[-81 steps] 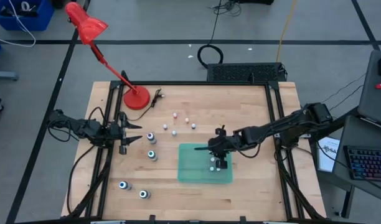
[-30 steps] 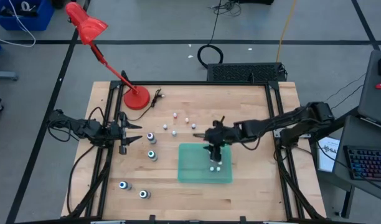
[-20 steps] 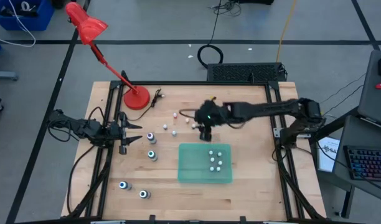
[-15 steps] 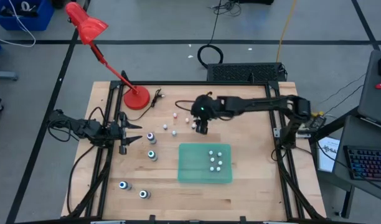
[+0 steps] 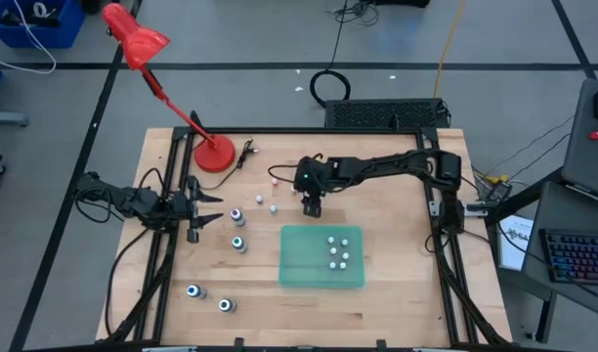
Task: Pick & Place food coloring
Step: Put the small blue food coloring bottle into the green bin, then put the small orange food coloring bottle into the green bin
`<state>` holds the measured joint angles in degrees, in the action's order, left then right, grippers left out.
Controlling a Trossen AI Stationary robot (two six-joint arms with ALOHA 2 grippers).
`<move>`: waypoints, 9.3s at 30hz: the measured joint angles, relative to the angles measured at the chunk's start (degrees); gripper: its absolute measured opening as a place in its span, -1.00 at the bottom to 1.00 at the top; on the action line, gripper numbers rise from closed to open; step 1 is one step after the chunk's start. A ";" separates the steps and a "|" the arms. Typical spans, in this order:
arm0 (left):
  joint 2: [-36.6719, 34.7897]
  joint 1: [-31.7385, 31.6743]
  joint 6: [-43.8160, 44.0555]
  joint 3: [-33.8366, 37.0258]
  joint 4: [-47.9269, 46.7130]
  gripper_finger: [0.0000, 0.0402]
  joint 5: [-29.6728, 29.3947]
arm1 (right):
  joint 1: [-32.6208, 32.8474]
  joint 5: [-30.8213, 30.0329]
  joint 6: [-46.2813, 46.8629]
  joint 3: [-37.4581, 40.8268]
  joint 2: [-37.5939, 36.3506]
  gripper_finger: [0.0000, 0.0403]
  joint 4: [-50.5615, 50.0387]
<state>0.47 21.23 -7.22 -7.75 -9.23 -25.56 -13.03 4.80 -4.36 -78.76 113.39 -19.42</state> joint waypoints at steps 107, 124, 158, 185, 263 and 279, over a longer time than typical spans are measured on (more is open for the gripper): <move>0.00 0.01 0.00 0.00 0.02 -0.07 0.00 | 25.34 -12.02 16.30 24.26 -16.29 -0.85 15.12; 0.00 0.00 0.00 0.00 0.02 -0.07 0.00 | 25.39 -12.02 18.26 24.26 -20.60 -0.25 15.34; 0.02 0.01 0.02 0.00 0.31 -0.07 0.19 | 23.71 -34.32 5.70 69.22 -92.40 -0.31 24.67; 0.00 0.01 -0.08 0.00 0.70 -0.07 -2.80 | 19.79 -16.64 2.31 75.38 -113.30 -0.48 20.30; 114.90 -38.32 -17.69 -77.05 -32.59 -0.07 21.62 | 19.46 -18.17 14.17 75.60 -112.94 -0.48 21.76; 115.72 -38.47 -14.24 -77.05 -32.89 -0.07 25.55 | 19.46 -18.16 14.17 75.60 -112.94 -0.48 21.76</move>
<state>116.19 -17.23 -21.46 -84.79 -42.12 -0.01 6.44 -13.37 9.81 -3.16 0.45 2.35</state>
